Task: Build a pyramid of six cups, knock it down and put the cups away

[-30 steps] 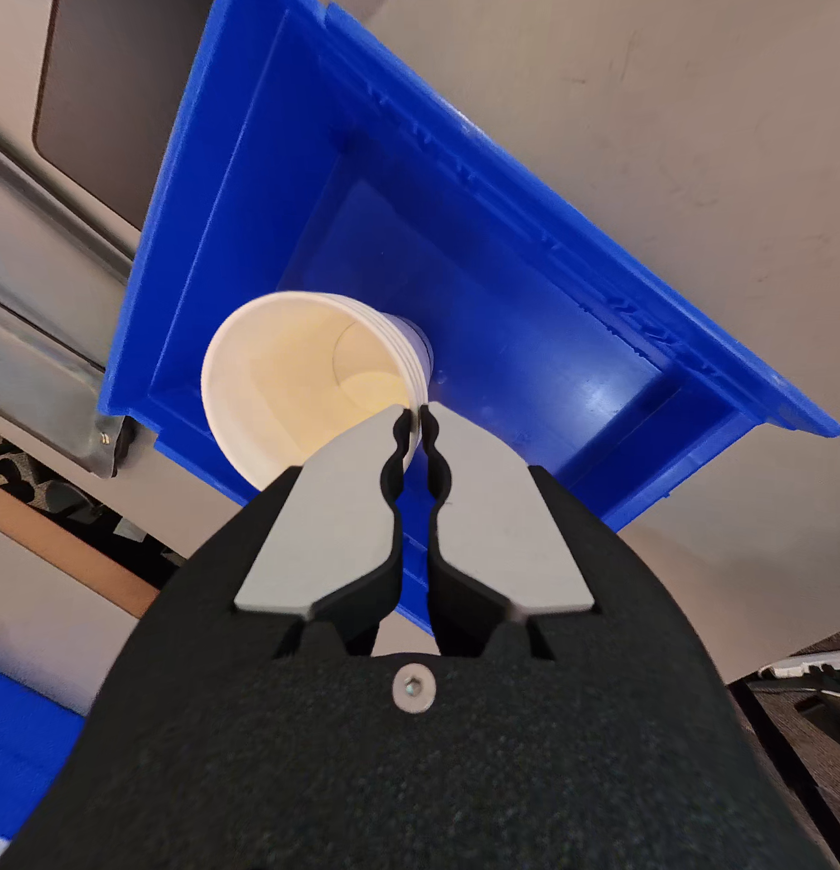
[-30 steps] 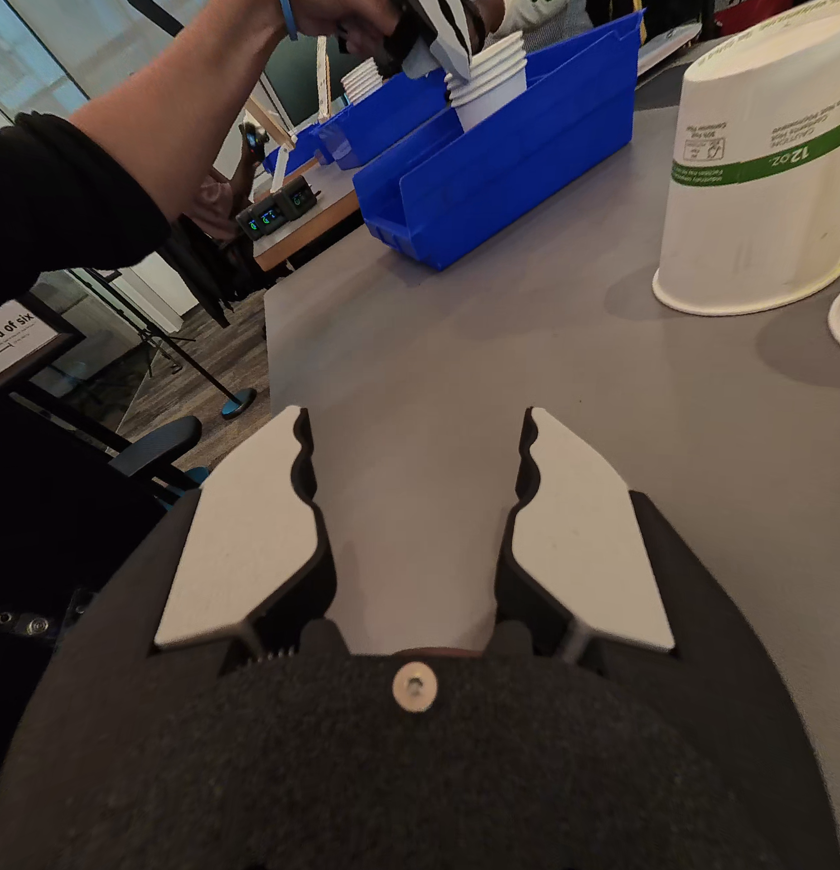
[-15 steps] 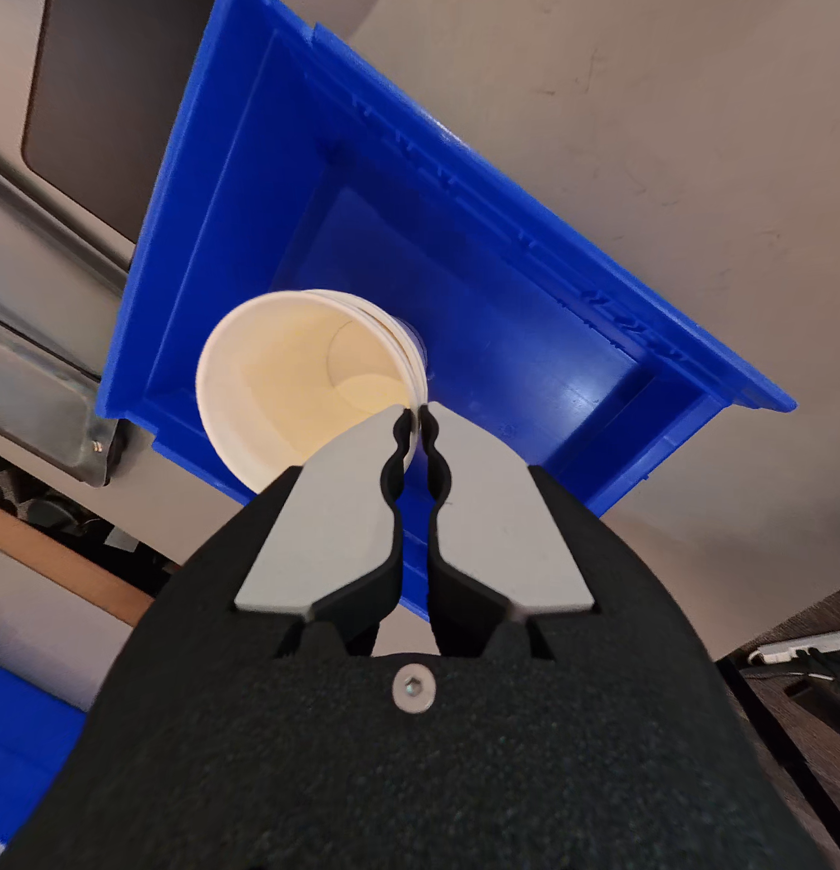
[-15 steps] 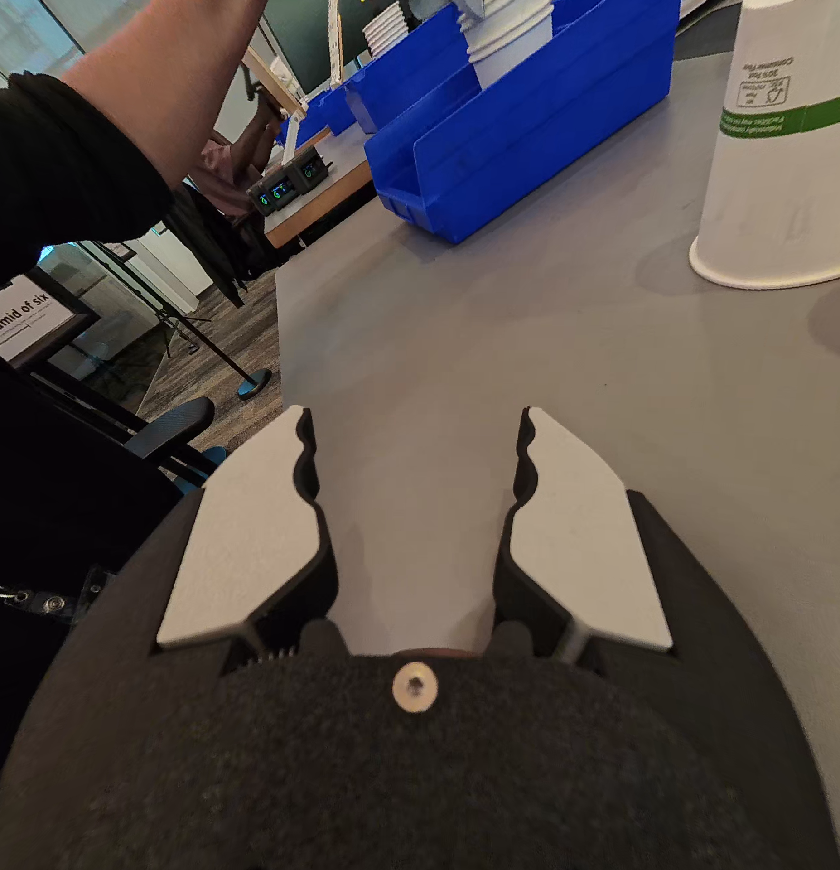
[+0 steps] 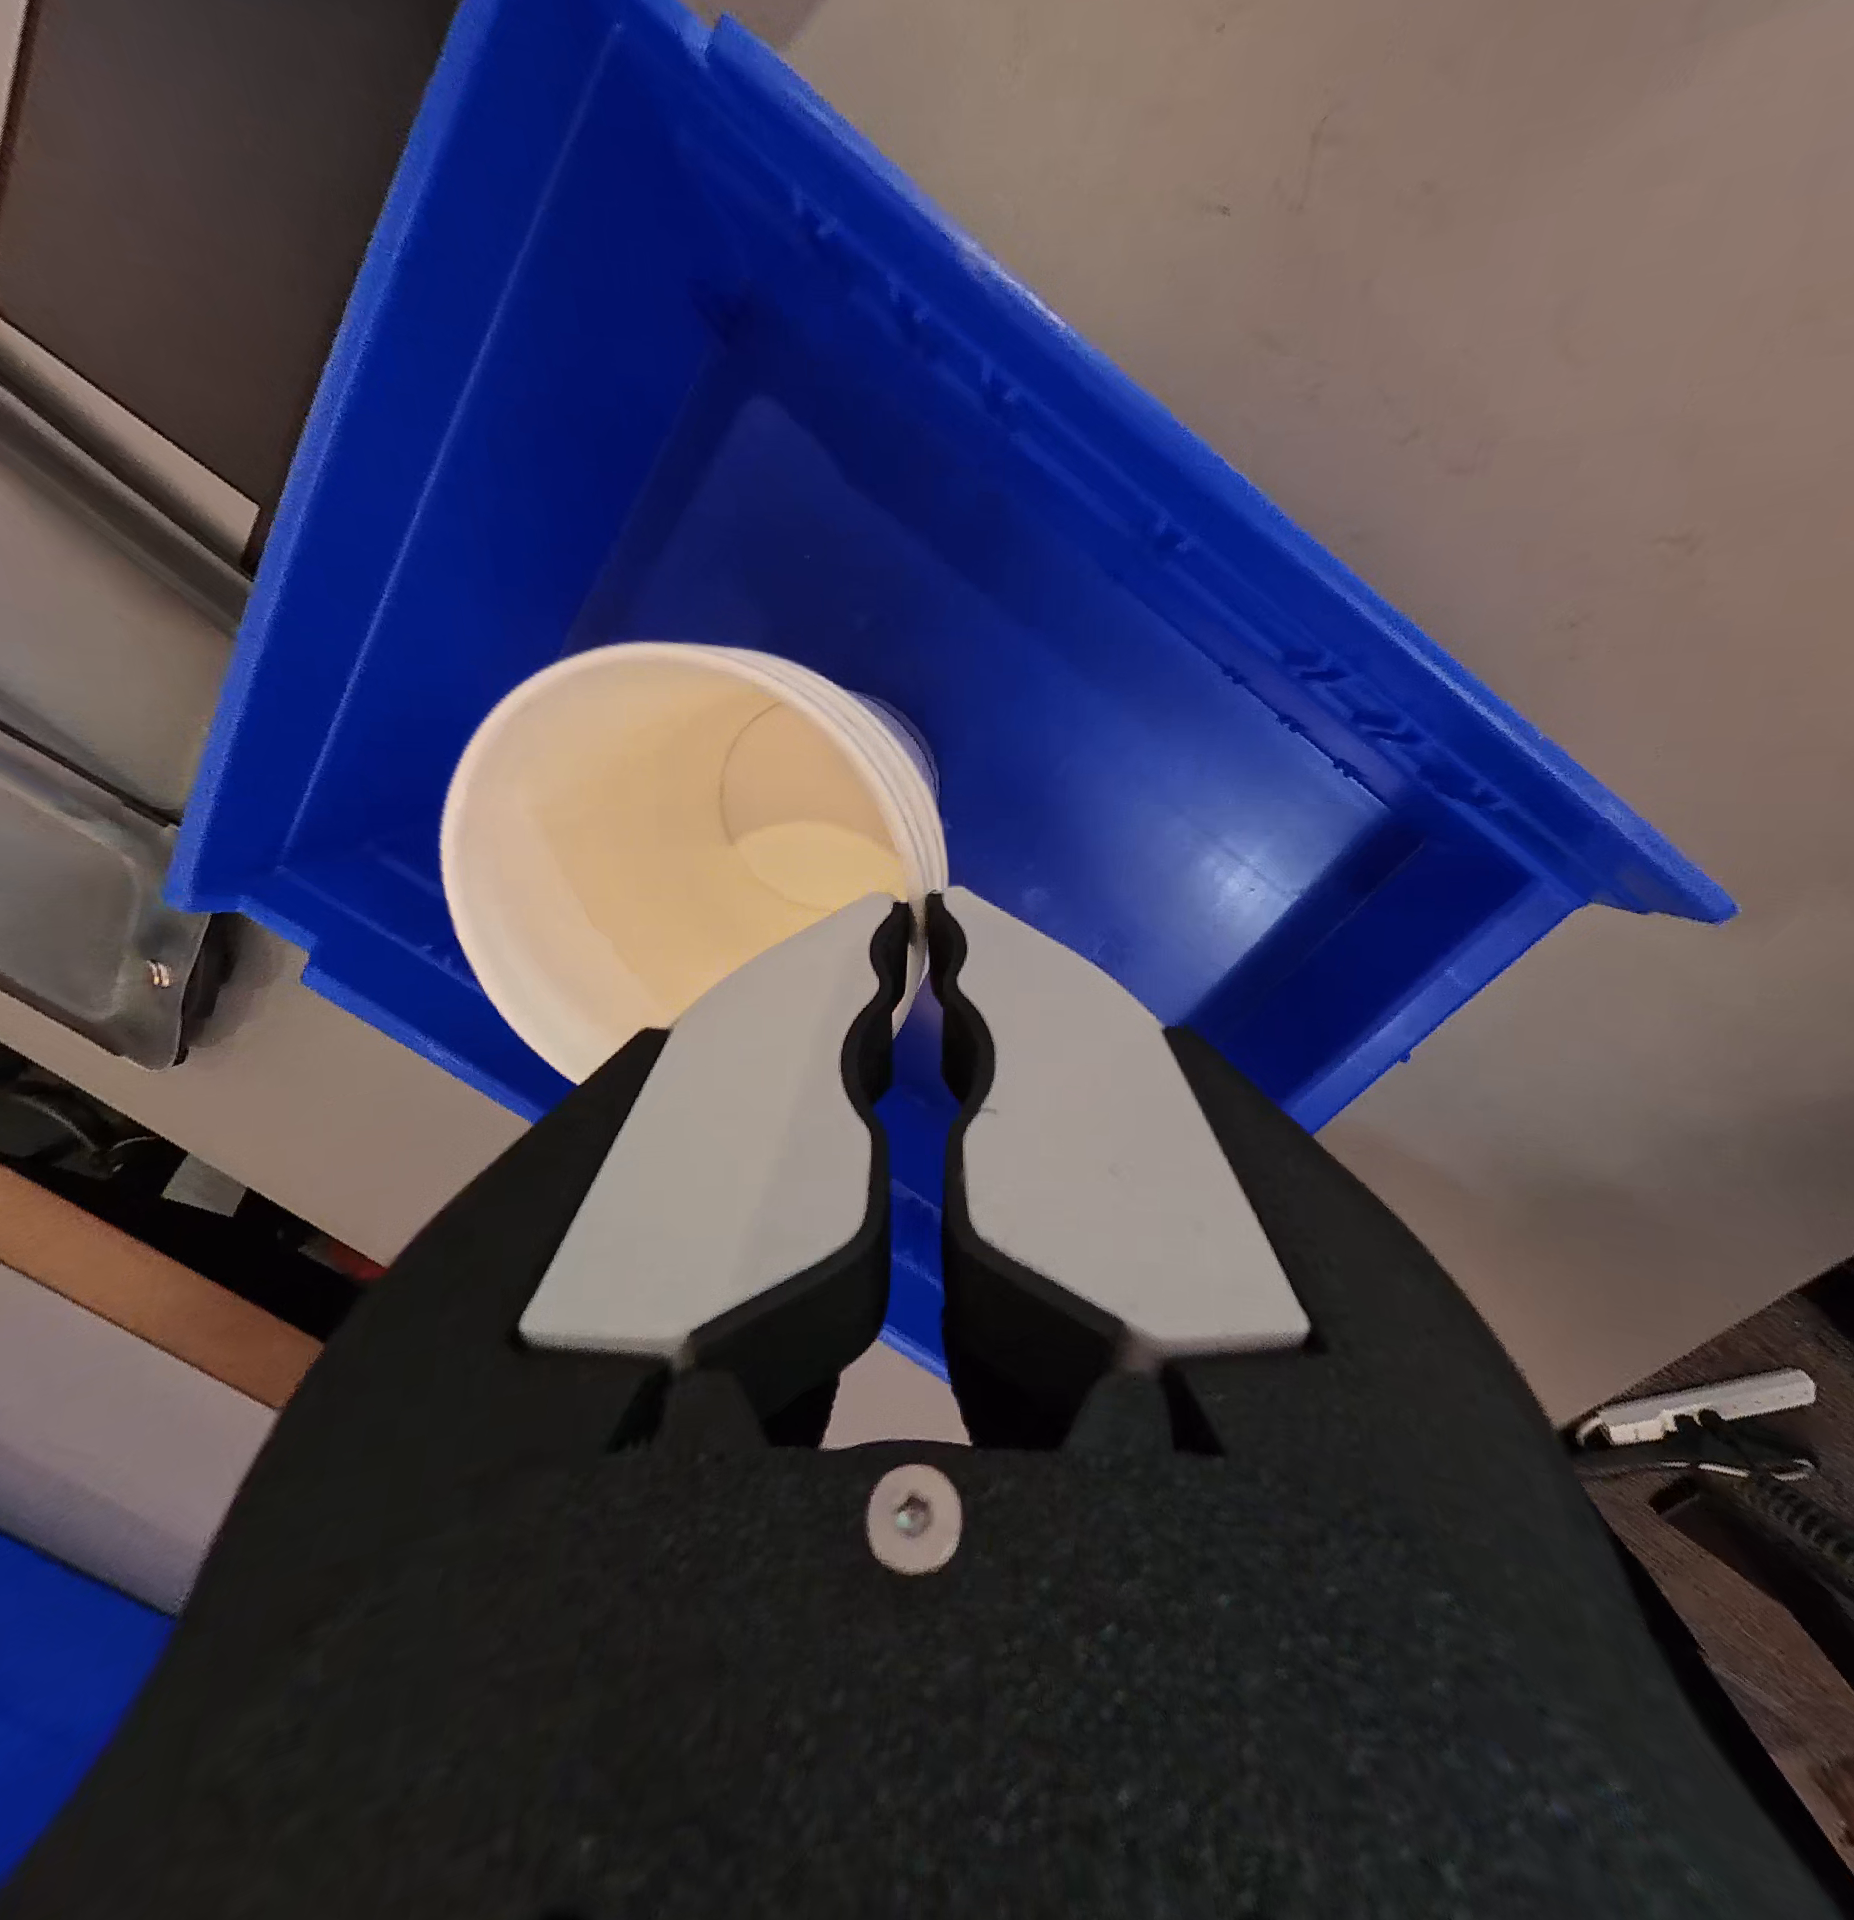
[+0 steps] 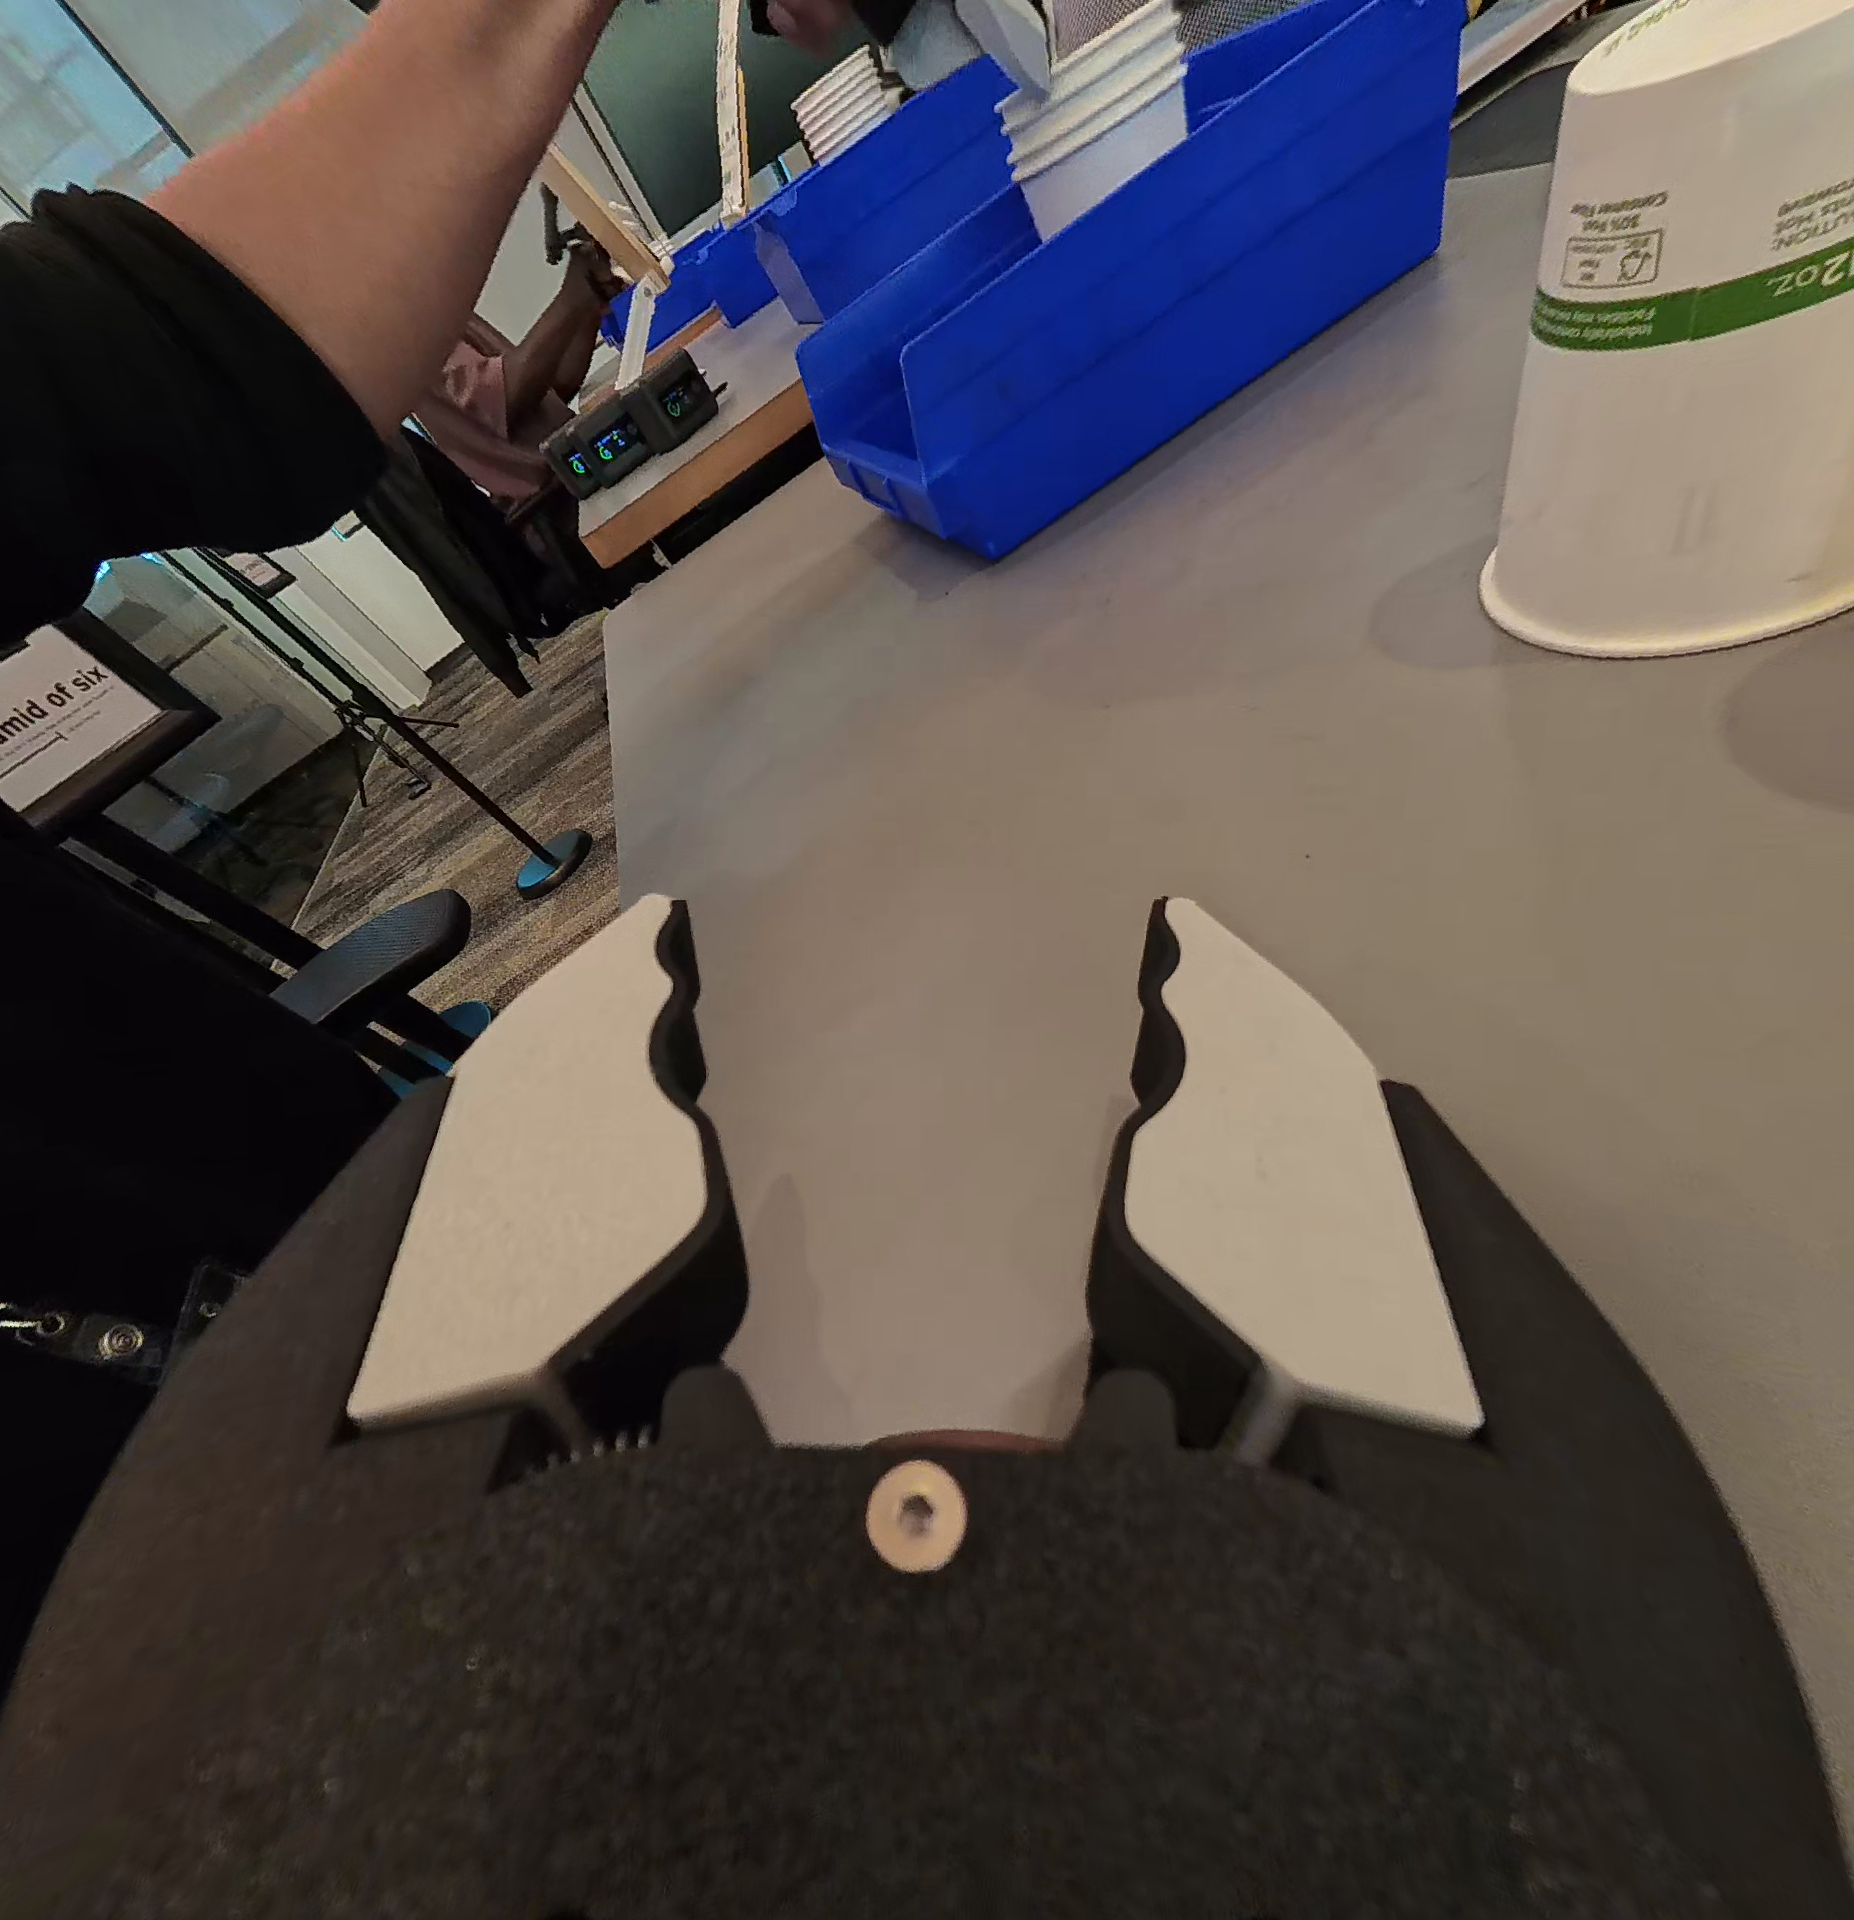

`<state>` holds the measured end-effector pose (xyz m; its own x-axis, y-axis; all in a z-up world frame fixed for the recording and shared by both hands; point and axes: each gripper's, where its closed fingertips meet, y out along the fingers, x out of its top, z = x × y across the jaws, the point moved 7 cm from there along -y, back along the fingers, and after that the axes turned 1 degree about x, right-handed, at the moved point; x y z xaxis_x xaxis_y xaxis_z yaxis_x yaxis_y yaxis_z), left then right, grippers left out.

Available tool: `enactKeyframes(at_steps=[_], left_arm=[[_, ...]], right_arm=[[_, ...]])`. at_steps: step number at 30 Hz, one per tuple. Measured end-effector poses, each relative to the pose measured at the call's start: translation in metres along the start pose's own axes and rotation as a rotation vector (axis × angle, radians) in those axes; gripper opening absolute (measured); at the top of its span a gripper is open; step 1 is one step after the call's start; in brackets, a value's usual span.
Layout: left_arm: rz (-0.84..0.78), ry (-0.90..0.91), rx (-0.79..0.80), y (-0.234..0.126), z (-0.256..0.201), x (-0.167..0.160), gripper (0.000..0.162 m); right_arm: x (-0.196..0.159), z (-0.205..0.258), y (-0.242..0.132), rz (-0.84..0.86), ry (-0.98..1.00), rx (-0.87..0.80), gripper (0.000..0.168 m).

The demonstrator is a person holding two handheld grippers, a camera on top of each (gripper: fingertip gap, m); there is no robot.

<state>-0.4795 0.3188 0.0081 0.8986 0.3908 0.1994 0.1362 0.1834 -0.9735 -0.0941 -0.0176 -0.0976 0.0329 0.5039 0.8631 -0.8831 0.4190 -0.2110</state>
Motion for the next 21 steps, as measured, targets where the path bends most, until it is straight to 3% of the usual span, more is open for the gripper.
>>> enactKeyframes(at_steps=[9,14,21], left_arm=[[-0.037,0.014,0.033,-0.032,0.004,0.004,0.003],[-0.091,0.032,0.108,-0.074,0.006,0.005,0.003],[-0.508,0.05,0.116,-0.163,-0.019,0.013,0.003]], right_arm=[[0.0,-0.001,0.0,0.0,0.0,-0.003,0.081],[0.004,-0.005,-0.004,-0.027,-0.054,-0.08,0.081],[0.017,-0.017,-0.007,-0.184,-0.025,-0.118,0.084]])
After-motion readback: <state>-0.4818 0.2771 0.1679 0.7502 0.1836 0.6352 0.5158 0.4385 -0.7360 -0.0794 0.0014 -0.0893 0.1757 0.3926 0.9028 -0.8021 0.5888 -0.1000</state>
